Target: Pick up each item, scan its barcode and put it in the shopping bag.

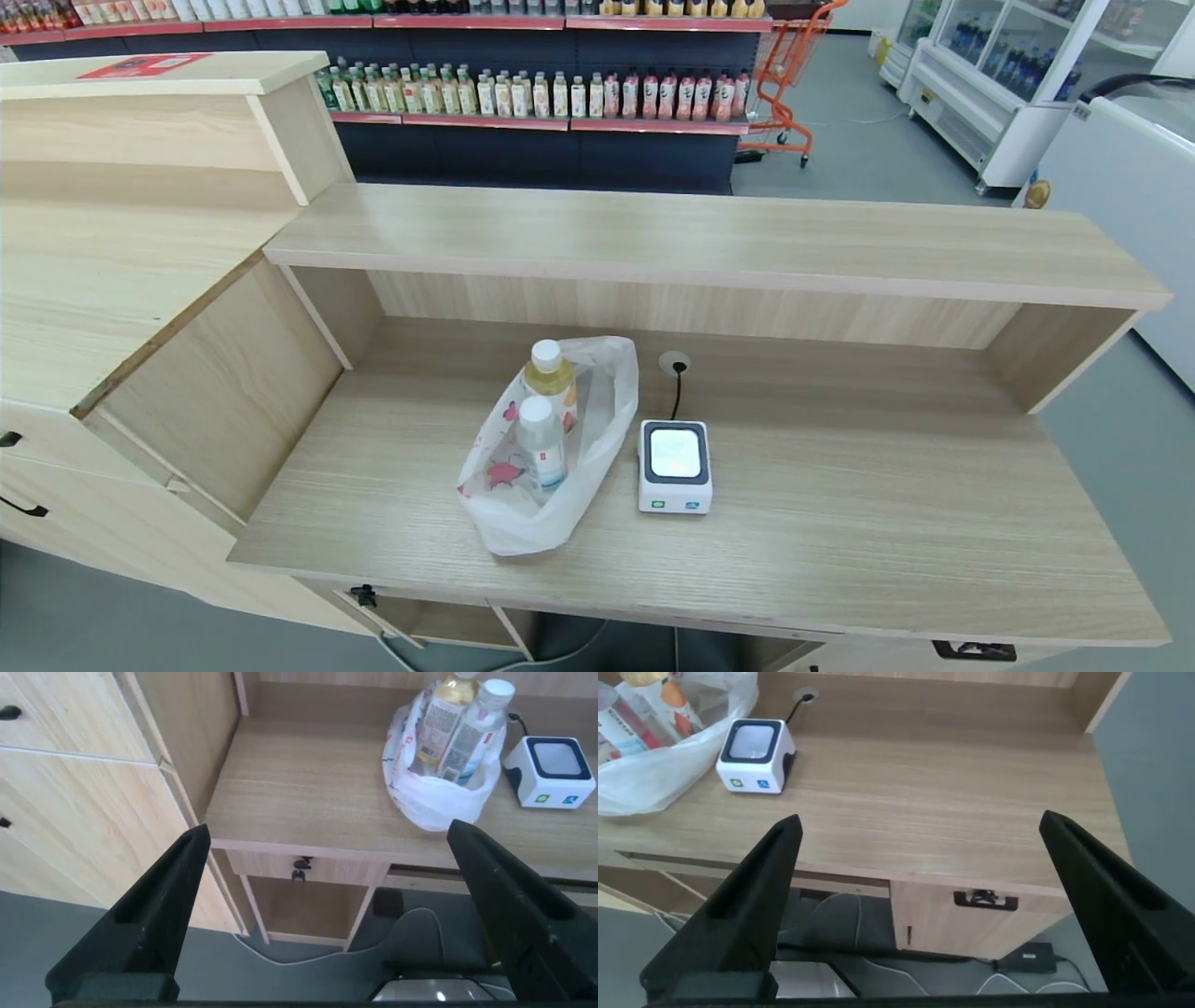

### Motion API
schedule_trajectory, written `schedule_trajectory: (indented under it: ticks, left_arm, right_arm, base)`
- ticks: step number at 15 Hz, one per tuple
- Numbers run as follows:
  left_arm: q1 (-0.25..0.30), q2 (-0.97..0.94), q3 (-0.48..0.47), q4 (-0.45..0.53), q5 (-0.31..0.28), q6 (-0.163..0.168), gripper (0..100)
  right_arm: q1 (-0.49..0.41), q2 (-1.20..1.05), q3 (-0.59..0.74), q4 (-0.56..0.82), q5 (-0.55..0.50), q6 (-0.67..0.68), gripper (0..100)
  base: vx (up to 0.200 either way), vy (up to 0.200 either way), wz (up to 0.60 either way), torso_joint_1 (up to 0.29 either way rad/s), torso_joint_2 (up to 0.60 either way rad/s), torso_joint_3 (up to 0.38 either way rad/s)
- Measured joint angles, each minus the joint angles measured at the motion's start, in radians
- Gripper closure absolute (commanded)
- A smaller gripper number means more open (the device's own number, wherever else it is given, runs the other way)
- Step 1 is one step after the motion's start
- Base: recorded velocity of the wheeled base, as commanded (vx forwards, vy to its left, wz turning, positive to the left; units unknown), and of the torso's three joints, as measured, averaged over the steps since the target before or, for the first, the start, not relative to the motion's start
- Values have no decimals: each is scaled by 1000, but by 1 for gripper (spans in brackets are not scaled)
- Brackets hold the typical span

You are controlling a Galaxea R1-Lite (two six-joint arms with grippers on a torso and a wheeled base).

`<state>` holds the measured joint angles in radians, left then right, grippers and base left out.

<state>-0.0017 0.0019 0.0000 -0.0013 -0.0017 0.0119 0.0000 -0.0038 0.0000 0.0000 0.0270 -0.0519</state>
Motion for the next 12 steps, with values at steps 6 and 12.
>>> schedule_trajectory:
  ticks: [6, 12]
  left_arm:
    - [0, 0, 0, 0, 1, -4, 0]
    - [0, 0, 0, 0, 2, -4, 0]
  right_arm:
    - [0, 0, 0, 0, 0, -3, 0]
    - [0, 1, 0, 0, 0, -3, 0]
  base:
    - [0, -133, 0, -1, 1, 1]
    - [133, 0, 0, 0, -1, 1]
